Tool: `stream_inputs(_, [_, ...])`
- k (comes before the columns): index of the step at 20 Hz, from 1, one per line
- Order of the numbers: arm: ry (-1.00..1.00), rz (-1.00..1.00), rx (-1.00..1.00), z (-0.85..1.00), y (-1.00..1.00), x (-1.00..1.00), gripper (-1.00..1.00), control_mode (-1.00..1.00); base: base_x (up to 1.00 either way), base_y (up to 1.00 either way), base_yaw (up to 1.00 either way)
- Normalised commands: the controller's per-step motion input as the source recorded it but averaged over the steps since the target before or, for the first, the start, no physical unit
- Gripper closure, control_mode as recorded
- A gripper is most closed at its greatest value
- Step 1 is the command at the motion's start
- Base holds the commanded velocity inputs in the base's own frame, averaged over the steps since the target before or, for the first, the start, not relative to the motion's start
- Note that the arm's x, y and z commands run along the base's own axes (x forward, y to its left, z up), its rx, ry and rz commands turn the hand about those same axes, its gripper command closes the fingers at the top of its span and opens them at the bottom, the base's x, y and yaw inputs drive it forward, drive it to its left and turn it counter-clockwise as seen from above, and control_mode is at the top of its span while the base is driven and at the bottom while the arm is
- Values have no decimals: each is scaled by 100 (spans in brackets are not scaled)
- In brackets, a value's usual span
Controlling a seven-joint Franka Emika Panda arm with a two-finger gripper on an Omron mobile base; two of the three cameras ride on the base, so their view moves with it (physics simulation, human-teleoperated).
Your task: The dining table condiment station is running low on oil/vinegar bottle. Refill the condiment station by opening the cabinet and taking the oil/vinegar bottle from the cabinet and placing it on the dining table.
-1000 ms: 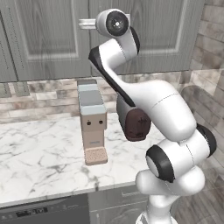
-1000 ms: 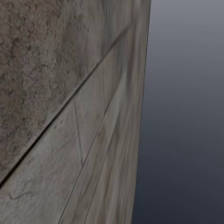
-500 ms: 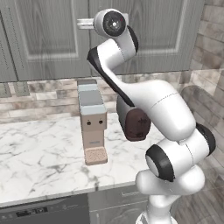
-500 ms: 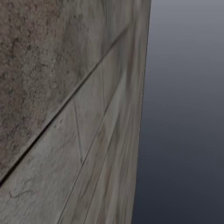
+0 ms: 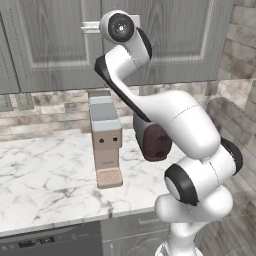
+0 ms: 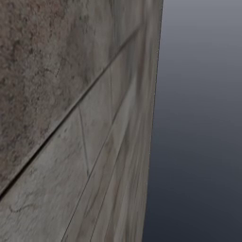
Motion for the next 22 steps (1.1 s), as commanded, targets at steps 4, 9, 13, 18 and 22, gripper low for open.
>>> stream_inputs(4, [0, 0, 0, 0, 8, 12, 100, -100, 0, 0, 0])
stream_inputs(9, [1, 0, 0, 0, 16, 16, 100, -100, 0, 0, 0])
stream_inputs(13, [0, 0, 0, 0, 0, 3, 100, -100, 0, 0, 0])
stream_inputs(18, [-2, 0, 0, -9, 0, 15, 100, -100, 0, 0, 0])
stream_inputs(22, [-9, 0, 2, -18, -1, 16, 100, -100, 0, 0, 0])
